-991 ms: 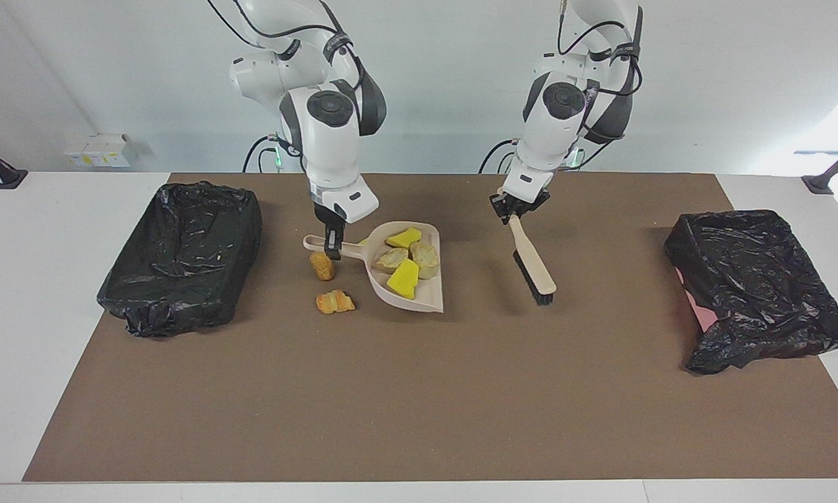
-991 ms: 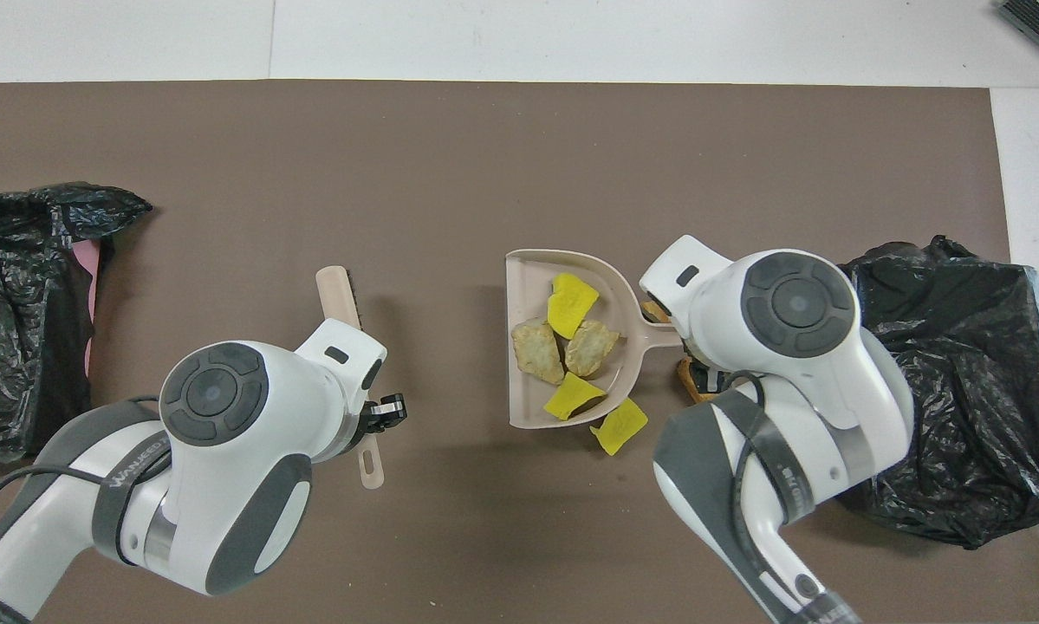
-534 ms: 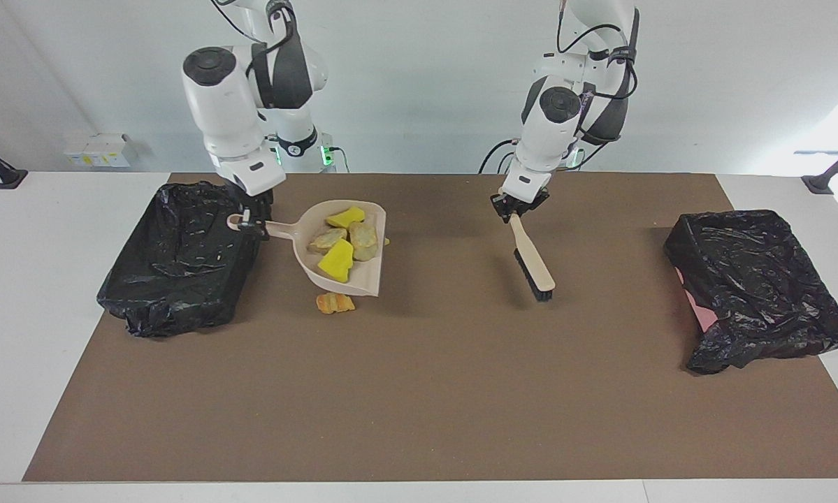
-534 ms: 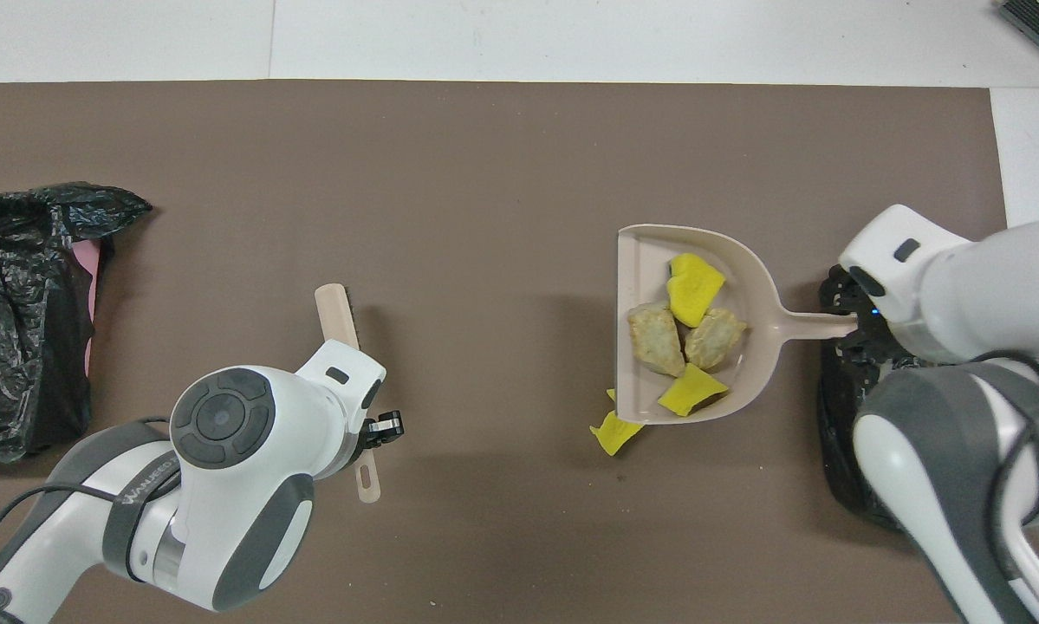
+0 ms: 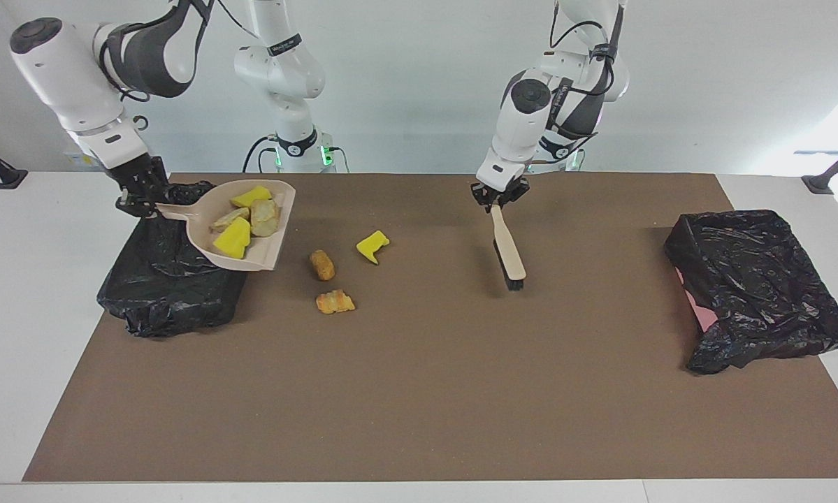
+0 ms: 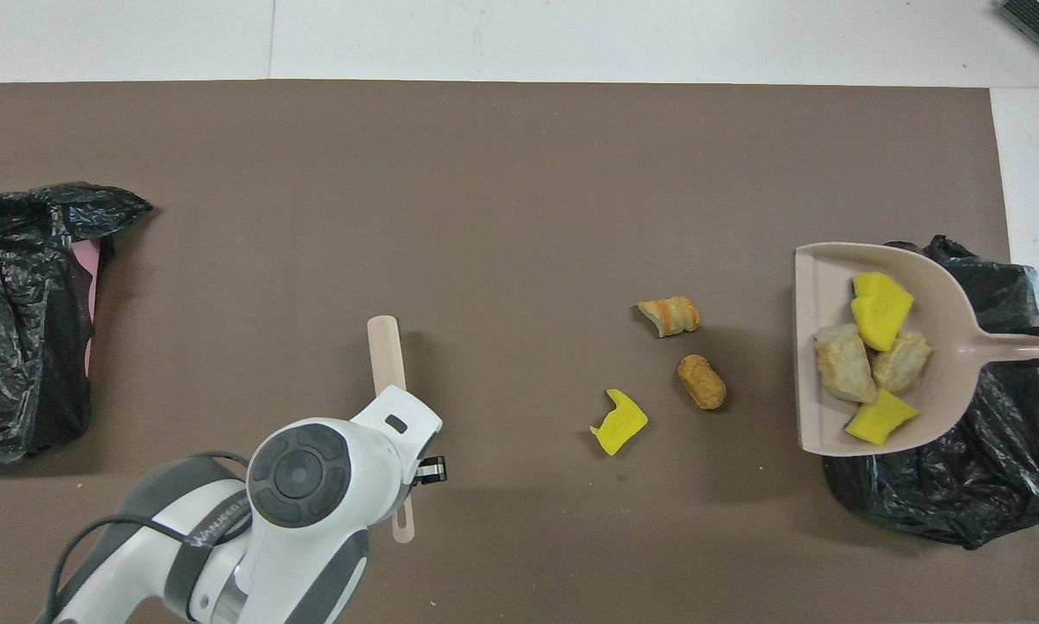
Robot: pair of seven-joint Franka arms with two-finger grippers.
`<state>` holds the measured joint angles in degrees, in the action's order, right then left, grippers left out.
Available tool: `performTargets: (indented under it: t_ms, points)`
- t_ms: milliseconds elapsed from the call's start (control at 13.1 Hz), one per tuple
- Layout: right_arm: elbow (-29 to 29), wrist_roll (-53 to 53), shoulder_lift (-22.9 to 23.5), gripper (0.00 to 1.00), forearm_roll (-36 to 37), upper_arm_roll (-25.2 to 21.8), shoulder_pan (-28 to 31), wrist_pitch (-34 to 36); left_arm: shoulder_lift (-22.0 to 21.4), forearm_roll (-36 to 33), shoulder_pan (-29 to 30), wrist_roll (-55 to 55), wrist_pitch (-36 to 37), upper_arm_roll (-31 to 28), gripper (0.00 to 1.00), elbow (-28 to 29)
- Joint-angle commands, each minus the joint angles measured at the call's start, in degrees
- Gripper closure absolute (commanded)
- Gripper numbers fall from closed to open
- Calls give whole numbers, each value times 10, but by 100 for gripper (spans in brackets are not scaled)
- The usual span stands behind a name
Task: Sweep and dump trash in bin
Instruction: 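Carry the loaded dustpan with the right gripper over the trash bag, then tilt the dustpan with the right gripper to dump into the bag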
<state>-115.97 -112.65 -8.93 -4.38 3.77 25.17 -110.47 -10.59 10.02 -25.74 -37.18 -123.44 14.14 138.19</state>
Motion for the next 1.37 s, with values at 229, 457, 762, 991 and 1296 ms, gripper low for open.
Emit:
performTargets:
  t_ms: [229,457,762,991,1296]
  points:
    - [-10,-127,-32,100,9,4,121,-6,-21,28,-97,-81,-106,-7,100,90]
    - [-11,-126,-31,100,77,4,125,-35,-9,28,-91,-70,-113,-10,0,85]
    - [-49,-117,-36,100,176,6,93,-113,35,28,-40,-67,-81,-10,0,24]
    - [-63,-78,-39,100,246,6,61,-146,42,28,-16,-70,-79,-11,0,-6]
    - [-72,88,-41,100,414,7,-3,-139,53,19,33,-55,-78,-12,0,-48]
